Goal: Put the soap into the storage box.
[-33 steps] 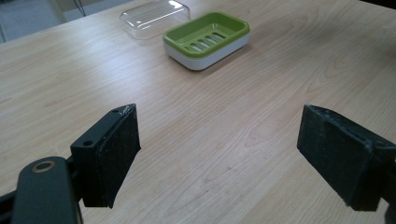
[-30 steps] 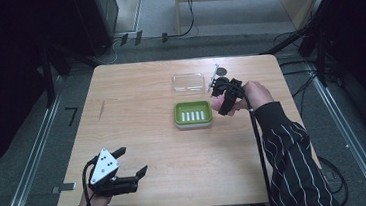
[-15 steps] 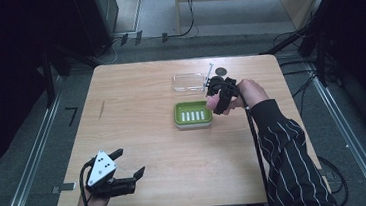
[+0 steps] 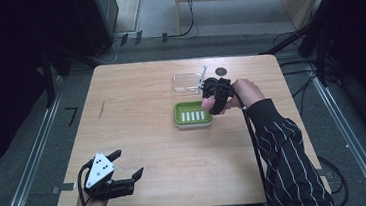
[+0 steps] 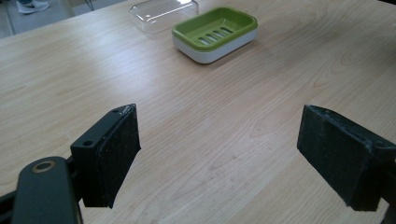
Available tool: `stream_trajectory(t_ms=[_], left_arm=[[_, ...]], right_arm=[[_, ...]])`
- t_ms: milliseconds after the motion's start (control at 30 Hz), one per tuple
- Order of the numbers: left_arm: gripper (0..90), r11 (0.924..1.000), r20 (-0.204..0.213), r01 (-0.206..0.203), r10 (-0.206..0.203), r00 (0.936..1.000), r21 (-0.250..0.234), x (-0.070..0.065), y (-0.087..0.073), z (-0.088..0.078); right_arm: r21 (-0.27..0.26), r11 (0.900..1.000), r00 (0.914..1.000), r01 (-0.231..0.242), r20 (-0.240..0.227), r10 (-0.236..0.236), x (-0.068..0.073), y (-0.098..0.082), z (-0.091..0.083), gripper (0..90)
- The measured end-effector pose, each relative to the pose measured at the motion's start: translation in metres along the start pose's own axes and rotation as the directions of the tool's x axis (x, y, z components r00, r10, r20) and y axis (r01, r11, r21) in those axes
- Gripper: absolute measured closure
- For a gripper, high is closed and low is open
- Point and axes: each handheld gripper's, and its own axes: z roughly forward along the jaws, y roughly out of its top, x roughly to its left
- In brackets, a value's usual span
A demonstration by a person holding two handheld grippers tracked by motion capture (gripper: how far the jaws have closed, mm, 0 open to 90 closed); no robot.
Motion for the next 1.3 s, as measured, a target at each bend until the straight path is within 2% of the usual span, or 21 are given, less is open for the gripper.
stream_trajectory(t_ms=[600,900,1300], left_arm=[[14.0,1.0,-0.014,0.005,-0.005,0.9999,0.001,0.001,-0.002,-0.003],[14.0,1.0,-0.014,0.005,-0.005,0.9999,0.002,0.001,-0.002,-0.004],[14.0,1.0,-0.018,0.009,-0.009,0.9998,0.0,0.001,-0.004,-0.005]], right_arm=[[-0.008,0.996,0.9965,0.084,0.0,-0.084,0.005,0.018,0.007,38.5],[-0.022,0.991,0.991,0.134,0.01,-0.133,0.008,0.025,0.01,38.5],[-0.049,0.984,0.9847,0.174,-0.002,-0.174,0.007,0.034,0.019,38.5]])
